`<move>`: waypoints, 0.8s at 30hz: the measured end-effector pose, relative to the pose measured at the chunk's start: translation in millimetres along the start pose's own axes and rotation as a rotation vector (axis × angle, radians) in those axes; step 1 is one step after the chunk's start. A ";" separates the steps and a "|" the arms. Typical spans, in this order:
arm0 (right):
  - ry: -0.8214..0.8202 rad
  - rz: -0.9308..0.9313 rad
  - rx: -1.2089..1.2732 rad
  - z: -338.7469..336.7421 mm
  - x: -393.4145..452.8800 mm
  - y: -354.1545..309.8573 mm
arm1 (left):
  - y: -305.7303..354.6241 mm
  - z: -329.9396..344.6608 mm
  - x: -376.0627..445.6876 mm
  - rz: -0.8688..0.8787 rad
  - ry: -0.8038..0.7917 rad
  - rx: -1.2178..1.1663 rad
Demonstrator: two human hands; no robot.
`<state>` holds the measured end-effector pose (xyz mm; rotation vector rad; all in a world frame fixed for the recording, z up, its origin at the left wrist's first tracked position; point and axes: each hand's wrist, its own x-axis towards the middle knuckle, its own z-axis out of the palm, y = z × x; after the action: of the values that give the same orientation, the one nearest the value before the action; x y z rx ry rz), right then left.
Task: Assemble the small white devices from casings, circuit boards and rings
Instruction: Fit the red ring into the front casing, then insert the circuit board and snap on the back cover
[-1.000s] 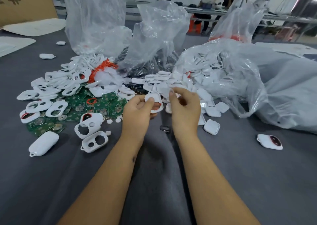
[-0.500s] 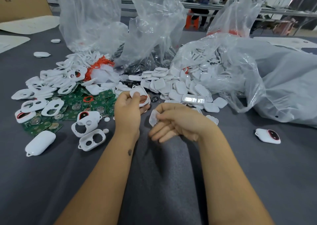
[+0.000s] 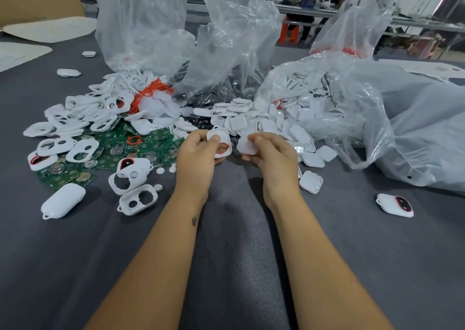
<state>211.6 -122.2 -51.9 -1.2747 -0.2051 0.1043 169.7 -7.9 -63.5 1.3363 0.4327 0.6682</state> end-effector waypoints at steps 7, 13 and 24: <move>0.018 0.057 0.152 -4.4 3.9 -3.1 | 6.5 -0.8 -5.2 -0.028 -0.019 -0.045; 0.000 0.065 0.116 -7.4 1.7 -8.8 | 7.1 -0.6 -5.1 -0.038 -0.045 -0.056; -0.005 -0.077 0.111 -2.7 -0.7 -11.6 | 8.3 0.0 -5.8 -0.047 -0.001 -0.078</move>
<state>211.1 -128.2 -41.7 -1.1551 -0.2493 0.0528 163.7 -10.9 -55.9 1.2491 0.4319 0.6396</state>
